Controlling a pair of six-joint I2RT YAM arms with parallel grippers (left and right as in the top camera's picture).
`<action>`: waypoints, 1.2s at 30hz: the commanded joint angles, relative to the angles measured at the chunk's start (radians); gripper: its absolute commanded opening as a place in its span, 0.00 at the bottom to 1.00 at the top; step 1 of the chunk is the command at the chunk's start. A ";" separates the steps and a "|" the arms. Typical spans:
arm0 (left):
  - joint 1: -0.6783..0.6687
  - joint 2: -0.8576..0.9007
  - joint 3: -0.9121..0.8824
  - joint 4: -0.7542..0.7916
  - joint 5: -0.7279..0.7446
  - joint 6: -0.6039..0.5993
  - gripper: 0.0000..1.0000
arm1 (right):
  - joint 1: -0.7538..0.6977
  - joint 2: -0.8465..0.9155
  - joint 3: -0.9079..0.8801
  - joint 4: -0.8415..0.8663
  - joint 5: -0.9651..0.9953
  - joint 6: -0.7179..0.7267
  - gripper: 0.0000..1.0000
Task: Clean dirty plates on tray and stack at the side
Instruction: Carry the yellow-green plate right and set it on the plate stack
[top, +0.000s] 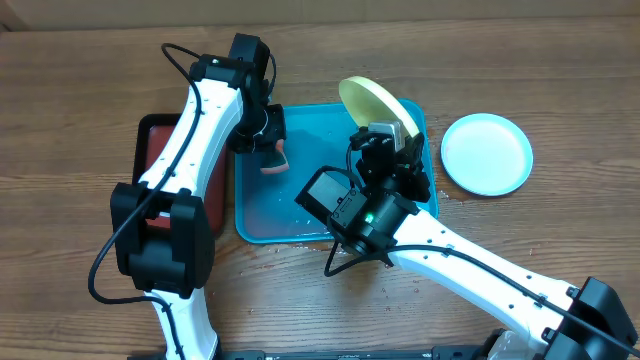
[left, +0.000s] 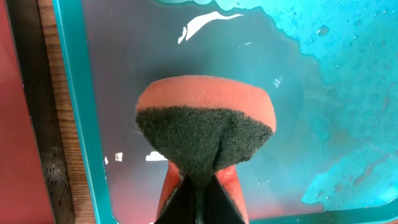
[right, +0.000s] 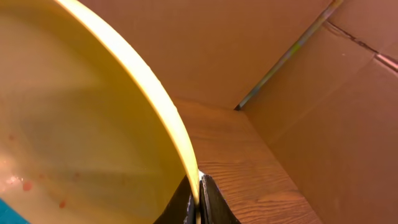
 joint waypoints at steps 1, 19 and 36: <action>-0.008 0.004 -0.006 0.002 0.015 0.022 0.04 | 0.004 -0.027 0.012 0.004 0.049 0.023 0.04; -0.010 0.004 -0.006 0.004 0.015 0.022 0.04 | -0.048 -0.032 0.011 0.005 -0.333 0.023 0.04; -0.014 0.004 -0.006 0.006 0.015 0.022 0.04 | -0.610 -0.032 0.011 0.060 -1.194 -0.174 0.04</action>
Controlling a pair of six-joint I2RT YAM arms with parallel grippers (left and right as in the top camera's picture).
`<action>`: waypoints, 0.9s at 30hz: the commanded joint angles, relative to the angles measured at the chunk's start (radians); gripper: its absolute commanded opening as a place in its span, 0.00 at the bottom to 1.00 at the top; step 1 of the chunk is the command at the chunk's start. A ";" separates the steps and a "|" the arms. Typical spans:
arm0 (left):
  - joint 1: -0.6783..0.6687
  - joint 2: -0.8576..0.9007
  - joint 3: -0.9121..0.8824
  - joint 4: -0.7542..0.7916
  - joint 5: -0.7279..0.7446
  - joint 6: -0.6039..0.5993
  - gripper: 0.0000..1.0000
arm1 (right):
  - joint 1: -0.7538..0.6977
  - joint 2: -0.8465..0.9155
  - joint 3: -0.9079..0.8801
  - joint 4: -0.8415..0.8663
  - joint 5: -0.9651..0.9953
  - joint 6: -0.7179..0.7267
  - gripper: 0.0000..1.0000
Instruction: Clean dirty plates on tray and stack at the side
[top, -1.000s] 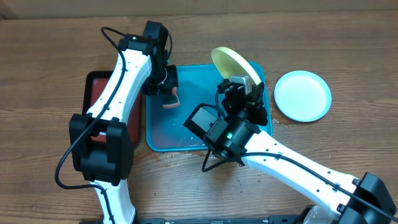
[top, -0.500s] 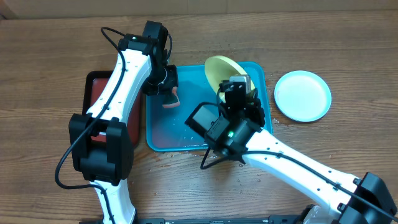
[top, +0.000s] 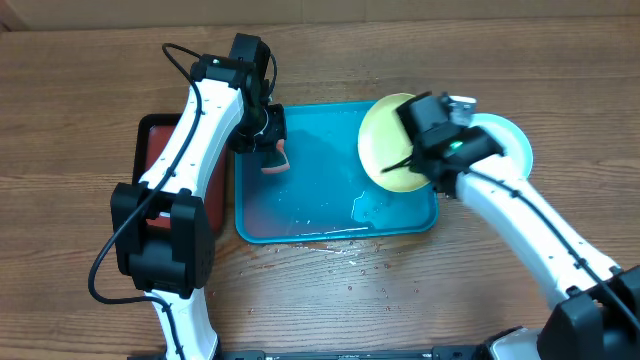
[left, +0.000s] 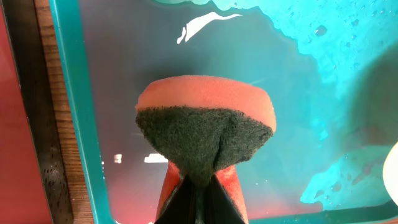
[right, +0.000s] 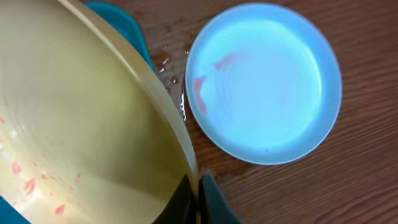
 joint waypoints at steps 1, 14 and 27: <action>-0.013 0.004 -0.006 0.003 0.011 0.022 0.04 | -0.125 -0.031 0.011 0.010 -0.244 -0.042 0.04; -0.013 0.004 -0.006 0.003 0.011 0.022 0.04 | -0.582 0.010 -0.004 0.074 -0.354 -0.033 0.04; -0.013 0.004 -0.006 0.003 0.008 0.023 0.04 | -0.669 0.218 -0.004 0.058 -0.459 -0.031 0.04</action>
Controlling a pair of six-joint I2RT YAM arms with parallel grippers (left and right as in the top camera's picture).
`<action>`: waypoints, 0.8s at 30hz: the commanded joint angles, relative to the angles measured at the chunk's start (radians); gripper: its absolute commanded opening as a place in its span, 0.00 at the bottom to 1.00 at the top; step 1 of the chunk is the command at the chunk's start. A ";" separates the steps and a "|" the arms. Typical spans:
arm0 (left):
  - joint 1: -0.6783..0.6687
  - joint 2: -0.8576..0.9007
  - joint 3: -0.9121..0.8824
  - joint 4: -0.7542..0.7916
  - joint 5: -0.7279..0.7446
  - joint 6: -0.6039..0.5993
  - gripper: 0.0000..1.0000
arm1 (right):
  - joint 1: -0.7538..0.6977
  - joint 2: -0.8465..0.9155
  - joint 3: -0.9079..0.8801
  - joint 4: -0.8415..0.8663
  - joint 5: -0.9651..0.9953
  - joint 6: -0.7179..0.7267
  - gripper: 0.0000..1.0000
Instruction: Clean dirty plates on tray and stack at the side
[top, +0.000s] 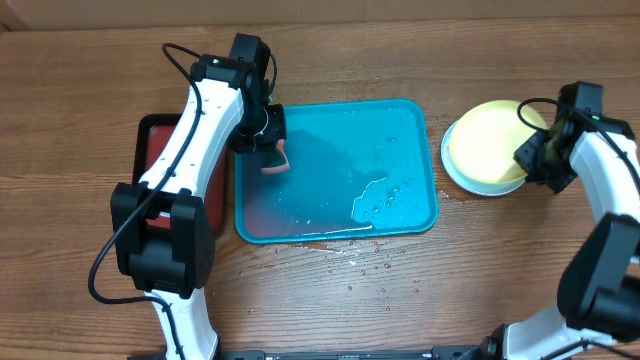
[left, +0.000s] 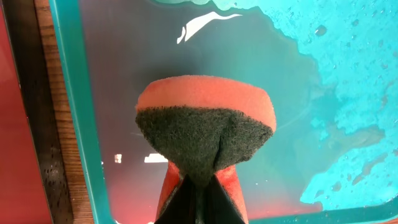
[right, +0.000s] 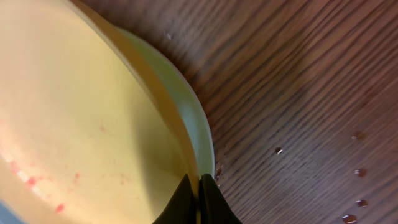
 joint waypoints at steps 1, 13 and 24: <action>-0.013 0.004 -0.006 0.003 0.007 0.023 0.04 | 0.003 0.032 -0.004 -0.008 -0.093 -0.008 0.04; 0.008 -0.018 0.224 -0.213 -0.130 0.050 0.04 | 0.003 0.028 0.081 -0.151 -0.221 -0.158 0.86; 0.025 -0.119 0.371 -0.476 -0.255 0.048 0.04 | 0.101 -0.015 0.301 -0.283 -0.422 -0.225 0.94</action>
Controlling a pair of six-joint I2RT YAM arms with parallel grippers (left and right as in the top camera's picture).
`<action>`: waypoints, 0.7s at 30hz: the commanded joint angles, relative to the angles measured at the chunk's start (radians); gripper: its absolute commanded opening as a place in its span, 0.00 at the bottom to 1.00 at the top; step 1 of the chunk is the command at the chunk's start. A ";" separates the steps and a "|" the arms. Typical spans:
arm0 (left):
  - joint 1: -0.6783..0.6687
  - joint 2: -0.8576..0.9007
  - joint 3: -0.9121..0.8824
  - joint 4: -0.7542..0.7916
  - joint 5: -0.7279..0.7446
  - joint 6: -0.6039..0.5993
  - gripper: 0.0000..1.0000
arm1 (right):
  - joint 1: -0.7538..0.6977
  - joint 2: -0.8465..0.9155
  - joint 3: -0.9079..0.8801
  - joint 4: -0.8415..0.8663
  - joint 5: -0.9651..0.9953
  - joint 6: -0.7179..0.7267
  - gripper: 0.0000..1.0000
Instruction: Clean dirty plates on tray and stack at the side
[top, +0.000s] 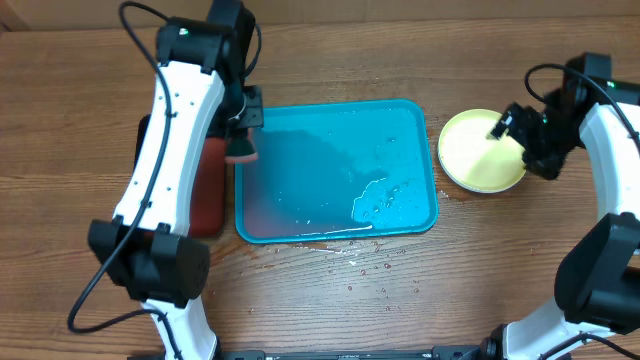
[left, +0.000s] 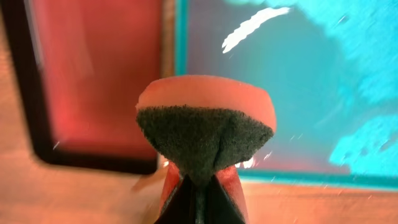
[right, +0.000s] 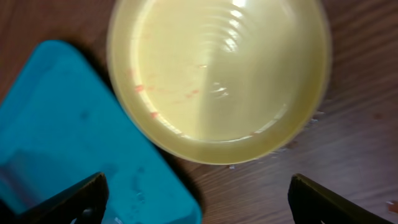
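A yellow plate (top: 478, 152) lies flat on the table right of the tray, faint red specks on its face (right: 217, 74). The pale blue plate cannot be seen under it. My right gripper (top: 520, 135) hovers open above the plate's right side, its fingers (right: 81, 199) spread wide with nothing between them. The teal tray (top: 400, 120) holds only water, no plates. Over the tray's left rim, my left gripper (left: 198, 186) is shut on an orange sponge (left: 205, 118) with its dark scouring side towards the camera.
A red tray with a black rim (top: 205, 195) sits just left of the teal tray (left: 298, 74) and shows in the left wrist view (left: 93, 74). Water drops spot the wood in front of the teal tray (top: 370, 262).
My right gripper has let go of the yellow plate and now stands open above it. My left gripper has moved left with the sponge, from inside the tray to over its left rim.
My right gripper first held the yellow plate tilted above the tray, then at the tray's right end near the blue plate, then on the blue plate, still gripped. Now the plate is released there. The left gripper held the sponge still over the tray's left part until just now.
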 joint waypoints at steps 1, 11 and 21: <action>0.016 -0.061 0.023 -0.057 -0.059 0.018 0.04 | 0.069 -0.041 0.026 0.018 -0.111 -0.040 0.95; 0.089 -0.090 -0.206 0.013 -0.221 -0.051 0.04 | 0.310 -0.037 0.021 0.084 -0.030 -0.061 0.97; 0.324 -0.088 -0.565 0.484 0.013 0.274 0.04 | 0.356 -0.037 0.021 0.076 0.006 -0.061 0.98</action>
